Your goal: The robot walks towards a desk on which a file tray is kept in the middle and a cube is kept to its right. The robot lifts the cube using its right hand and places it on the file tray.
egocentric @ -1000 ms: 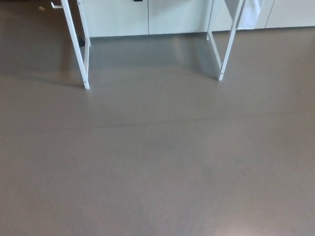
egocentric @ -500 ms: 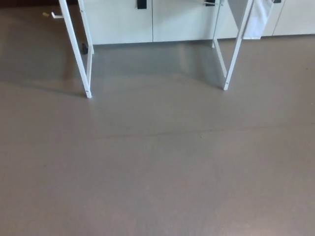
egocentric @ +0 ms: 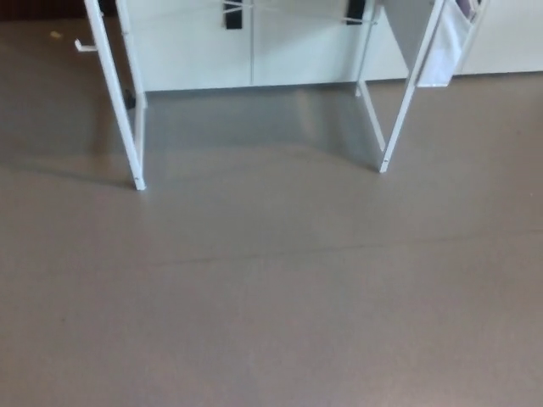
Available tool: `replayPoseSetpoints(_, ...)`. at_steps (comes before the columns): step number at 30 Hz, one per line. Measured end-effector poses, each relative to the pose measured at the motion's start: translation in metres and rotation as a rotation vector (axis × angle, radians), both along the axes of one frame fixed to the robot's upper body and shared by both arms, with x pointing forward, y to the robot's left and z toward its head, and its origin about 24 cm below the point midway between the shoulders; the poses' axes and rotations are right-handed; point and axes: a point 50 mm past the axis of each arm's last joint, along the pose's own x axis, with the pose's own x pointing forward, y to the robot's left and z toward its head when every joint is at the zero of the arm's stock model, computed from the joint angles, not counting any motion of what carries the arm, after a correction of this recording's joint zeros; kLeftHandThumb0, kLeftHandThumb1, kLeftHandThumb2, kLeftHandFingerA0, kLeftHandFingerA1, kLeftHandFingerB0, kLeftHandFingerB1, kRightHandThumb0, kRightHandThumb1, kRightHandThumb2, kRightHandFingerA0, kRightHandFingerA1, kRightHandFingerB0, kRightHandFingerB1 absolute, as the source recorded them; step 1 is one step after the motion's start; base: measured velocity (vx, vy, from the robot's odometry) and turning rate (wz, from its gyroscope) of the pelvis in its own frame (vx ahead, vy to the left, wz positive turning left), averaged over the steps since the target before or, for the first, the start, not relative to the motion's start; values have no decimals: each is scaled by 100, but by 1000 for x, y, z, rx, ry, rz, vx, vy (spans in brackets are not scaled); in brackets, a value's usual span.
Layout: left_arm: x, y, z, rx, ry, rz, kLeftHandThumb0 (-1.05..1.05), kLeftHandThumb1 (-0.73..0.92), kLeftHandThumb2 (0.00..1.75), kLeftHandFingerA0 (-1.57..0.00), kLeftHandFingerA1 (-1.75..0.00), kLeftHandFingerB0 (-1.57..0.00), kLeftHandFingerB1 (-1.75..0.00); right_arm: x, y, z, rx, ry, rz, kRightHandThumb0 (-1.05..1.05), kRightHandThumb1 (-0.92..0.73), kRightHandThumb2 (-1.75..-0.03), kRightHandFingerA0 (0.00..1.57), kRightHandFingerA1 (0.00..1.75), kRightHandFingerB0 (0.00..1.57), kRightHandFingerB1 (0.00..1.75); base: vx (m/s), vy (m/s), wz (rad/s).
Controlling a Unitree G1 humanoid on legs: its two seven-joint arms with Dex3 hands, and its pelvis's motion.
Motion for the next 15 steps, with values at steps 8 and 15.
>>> replayPoseSetpoints(8, 4, 1, -1, 1, 5, 0, -74, 61, 95, -3, -55, -4, -34, 2, -2, -1, 2, 10, -26, -71, -56, -86, 44, 52, 5, 27, 223, 68, 7)
replayPoseSetpoints(15, 10, -2, 0, 0, -14, -19, -78, 62, 95, -4, -56, -5, -36, 5, -2, -1, -4, -6, -27, -70, -57, -87, 32, 48, 4, 25, 416, -58, 17)
